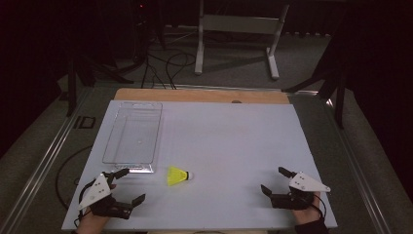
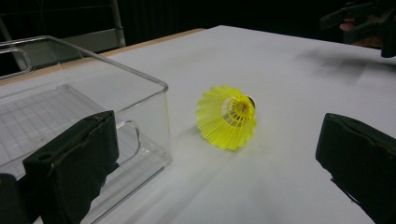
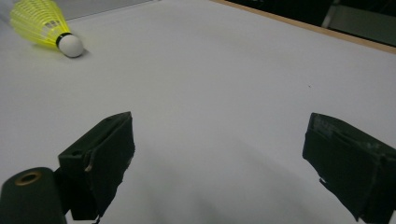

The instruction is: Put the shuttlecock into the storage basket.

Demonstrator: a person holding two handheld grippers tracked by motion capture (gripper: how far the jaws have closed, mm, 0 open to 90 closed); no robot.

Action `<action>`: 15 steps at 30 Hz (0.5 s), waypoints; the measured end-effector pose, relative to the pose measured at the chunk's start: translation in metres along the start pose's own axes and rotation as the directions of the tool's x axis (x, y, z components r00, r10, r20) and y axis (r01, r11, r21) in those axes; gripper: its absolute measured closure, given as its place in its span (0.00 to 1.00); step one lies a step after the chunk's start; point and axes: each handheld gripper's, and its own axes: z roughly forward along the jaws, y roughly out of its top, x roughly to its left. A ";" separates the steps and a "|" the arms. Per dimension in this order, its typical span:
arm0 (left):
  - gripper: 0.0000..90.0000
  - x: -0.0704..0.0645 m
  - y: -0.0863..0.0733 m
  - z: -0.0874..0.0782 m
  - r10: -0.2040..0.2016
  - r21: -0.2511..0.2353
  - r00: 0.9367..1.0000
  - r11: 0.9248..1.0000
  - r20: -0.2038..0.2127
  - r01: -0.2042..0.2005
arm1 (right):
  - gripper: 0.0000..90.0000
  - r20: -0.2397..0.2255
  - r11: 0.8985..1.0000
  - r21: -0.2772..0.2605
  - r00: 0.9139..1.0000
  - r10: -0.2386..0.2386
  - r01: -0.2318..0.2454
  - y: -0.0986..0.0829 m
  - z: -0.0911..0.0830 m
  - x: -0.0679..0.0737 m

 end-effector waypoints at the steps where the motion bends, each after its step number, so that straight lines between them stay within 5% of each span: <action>1: 0.00 0.000 0.000 0.000 0.000 0.000 1.000 1.000 0.000 0.000 | 0.10 0.000 1.000 0.001 1.000 -0.002 0.002 0.000 0.000 0.000; 15: 0.00 0.001 0.000 0.000 0.012 0.017 1.000 1.000 -0.024 -0.012 | 0.10 -0.011 1.000 -0.006 1.000 0.002 -0.002 0.000 0.000 0.000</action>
